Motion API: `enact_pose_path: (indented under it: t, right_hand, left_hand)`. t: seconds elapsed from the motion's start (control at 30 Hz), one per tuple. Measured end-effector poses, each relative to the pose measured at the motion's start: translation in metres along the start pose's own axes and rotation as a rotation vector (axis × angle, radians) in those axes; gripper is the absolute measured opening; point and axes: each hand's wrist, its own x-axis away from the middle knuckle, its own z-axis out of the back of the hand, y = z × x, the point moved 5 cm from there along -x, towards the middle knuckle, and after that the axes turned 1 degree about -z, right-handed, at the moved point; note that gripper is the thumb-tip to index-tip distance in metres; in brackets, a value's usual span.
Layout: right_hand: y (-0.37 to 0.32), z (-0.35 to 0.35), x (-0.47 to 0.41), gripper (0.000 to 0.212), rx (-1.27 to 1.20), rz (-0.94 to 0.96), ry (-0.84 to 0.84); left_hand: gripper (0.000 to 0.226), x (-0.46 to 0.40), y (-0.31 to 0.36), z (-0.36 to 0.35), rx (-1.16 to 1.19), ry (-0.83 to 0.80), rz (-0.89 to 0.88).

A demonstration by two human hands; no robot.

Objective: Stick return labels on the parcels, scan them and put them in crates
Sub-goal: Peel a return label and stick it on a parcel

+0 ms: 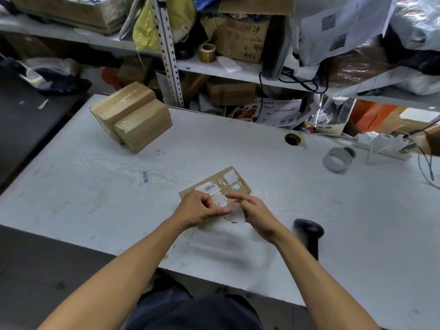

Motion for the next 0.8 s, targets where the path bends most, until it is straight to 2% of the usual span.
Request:
enact_pose_path:
  t: [0.13,0.3,0.43,0.53,0.6,0.67,0.73,0.8]
  right_hand:
    - [-0.002,-0.010,-0.005,0.047,-0.148,-0.039,-0.072]
    - [-0.012,-0.013,-0.023,0.033,-0.095,-0.052,-0.104]
    - [-0.018,-0.030,-0.033,0.026,-0.141,-0.180,-0.197]
    - [-0.015,-0.035,-0.046,0.017,-0.068,-0.204,-0.111]
    - [-0.011,-0.035,-0.054,0.014,0.081,-0.161,0.027]
    - [-0.008,-0.035,-0.057,0.016,0.309,-0.121,0.170]
    - [-0.007,-0.039,-0.058,0.019,0.534,-0.088,0.291]
    - [-0.006,-0.046,-0.059,0.024,0.694,-0.065,0.374]
  left_hand:
    - [0.057,0.000,0.000,0.006,0.027,-0.034,-0.027]
    - [0.039,-0.001,-0.006,0.026,0.095,-0.017,0.006]
    - [0.016,0.002,-0.009,0.039,0.164,0.006,0.030]
    - [0.017,0.001,-0.022,0.048,0.156,0.062,0.044]
    - [0.030,0.002,-0.037,0.055,0.058,0.173,0.030]
    - [0.058,0.004,-0.044,0.060,-0.181,0.229,-0.041]
    - [0.090,0.003,-0.047,0.058,-0.260,0.147,-0.072]
    - [0.111,-0.002,-0.051,0.053,-0.256,0.034,-0.064]
